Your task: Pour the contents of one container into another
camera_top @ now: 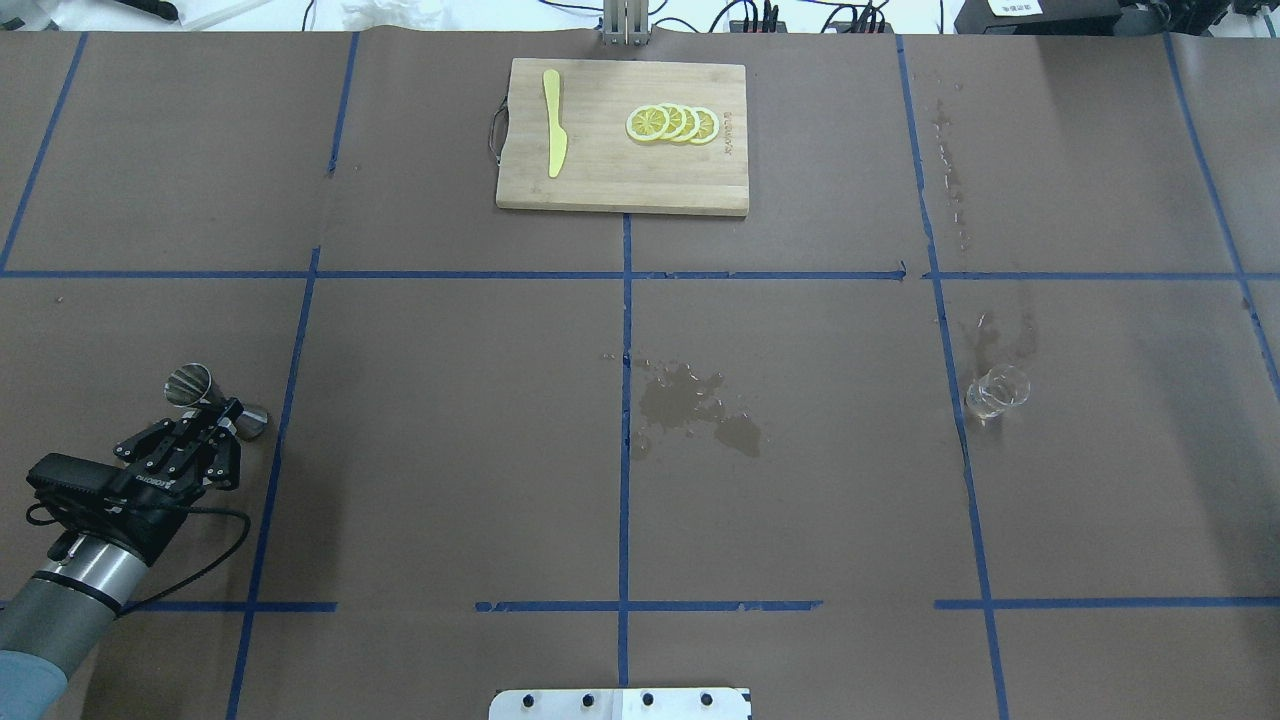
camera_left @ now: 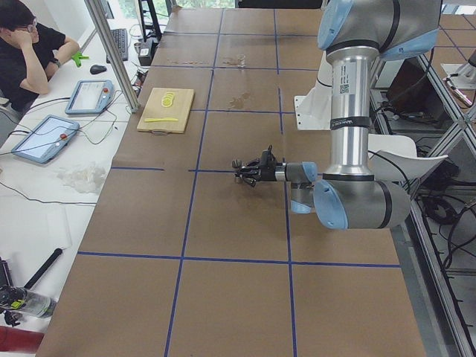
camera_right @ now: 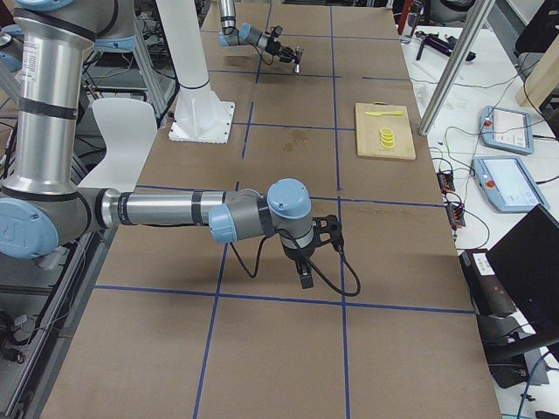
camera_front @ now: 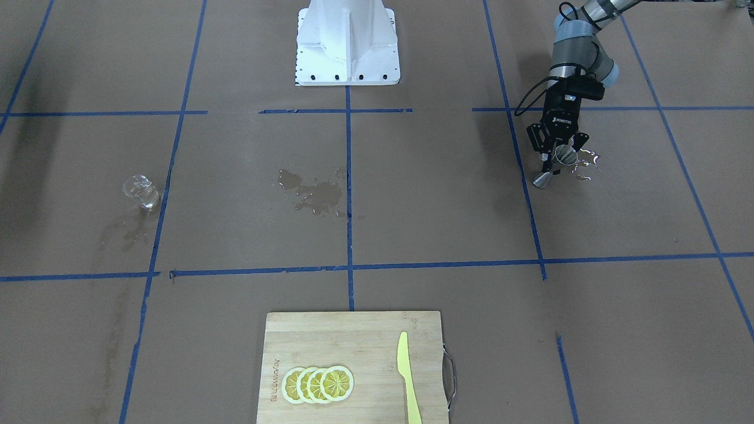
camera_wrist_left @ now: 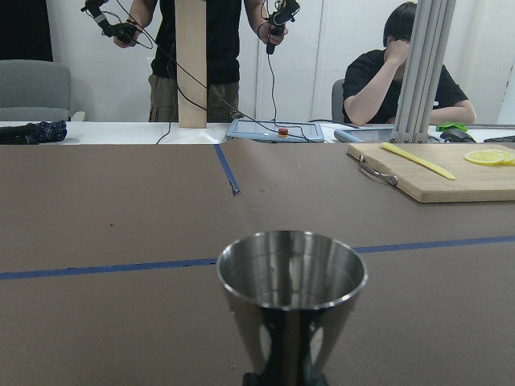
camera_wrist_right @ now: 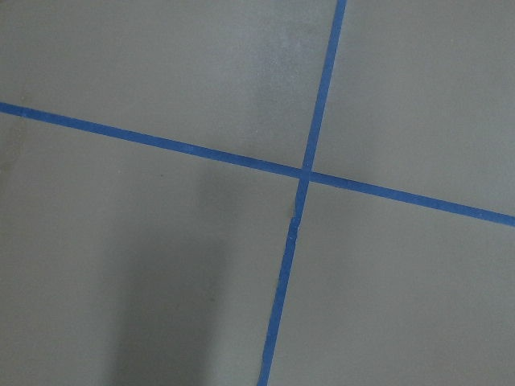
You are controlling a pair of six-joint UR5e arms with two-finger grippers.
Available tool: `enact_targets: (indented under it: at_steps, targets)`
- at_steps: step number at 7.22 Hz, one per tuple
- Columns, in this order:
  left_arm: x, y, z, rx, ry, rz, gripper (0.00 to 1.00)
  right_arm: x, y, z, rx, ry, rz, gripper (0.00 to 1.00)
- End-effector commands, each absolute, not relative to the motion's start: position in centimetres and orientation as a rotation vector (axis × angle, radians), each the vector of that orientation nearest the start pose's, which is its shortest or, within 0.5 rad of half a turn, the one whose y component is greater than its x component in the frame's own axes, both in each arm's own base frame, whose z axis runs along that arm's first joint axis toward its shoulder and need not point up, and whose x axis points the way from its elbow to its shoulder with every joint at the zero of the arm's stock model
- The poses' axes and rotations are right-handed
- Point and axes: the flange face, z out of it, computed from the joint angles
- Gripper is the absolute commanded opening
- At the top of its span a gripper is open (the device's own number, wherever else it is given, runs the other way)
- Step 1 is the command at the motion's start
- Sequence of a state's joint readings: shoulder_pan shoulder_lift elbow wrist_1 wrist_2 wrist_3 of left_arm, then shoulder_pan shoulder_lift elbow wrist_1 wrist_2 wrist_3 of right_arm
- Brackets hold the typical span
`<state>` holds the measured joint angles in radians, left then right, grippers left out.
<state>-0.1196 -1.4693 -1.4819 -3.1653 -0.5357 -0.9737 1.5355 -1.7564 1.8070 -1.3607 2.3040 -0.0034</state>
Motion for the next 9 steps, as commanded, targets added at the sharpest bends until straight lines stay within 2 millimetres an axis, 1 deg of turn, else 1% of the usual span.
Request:
enact_targets:
  at_steps: [1,2,4,5,6,7,8,9]
  targets:
    - [37.3,-26.6,56.3,1.222,0.920,-0.364,0.00,5.1,-43.1,60.6,0.238,-0.733,-0.133,1.00]
    - [36.5,-26.4,55.7,1.286,0.906,-0.302,0.00,5.1,-43.1,60.6,0.237,-0.733,-0.133,1.00]
    - [34.2,-26.0,55.0,1.447,0.870,-0.182,0.00,5.1,-43.1,60.6,0.237,-0.733,-0.133,1.00]
    - [33.8,-25.7,54.2,1.518,0.877,-0.066,0.00,5.1,-43.1,60.7,0.235,-0.733,-0.133,1.00]
    - [33.6,-25.7,53.9,1.535,0.942,-0.026,0.00,5.1,-43.1,60.7,0.236,-0.733,-0.131,1.00]
    - [33.6,-26.3,53.4,1.546,0.985,0.022,0.00,5.1,-43.1,60.6,0.237,-0.733,-0.132,1.00]
    - [32.2,-28.4,52.9,1.586,1.029,0.175,0.00,5.2,-43.1,60.6,0.237,-0.732,-0.132,1.00]
    - [30.4,-30.6,52.6,1.646,1.010,0.320,0.00,5.2,-43.1,60.7,0.236,-0.732,-0.131,1.00]
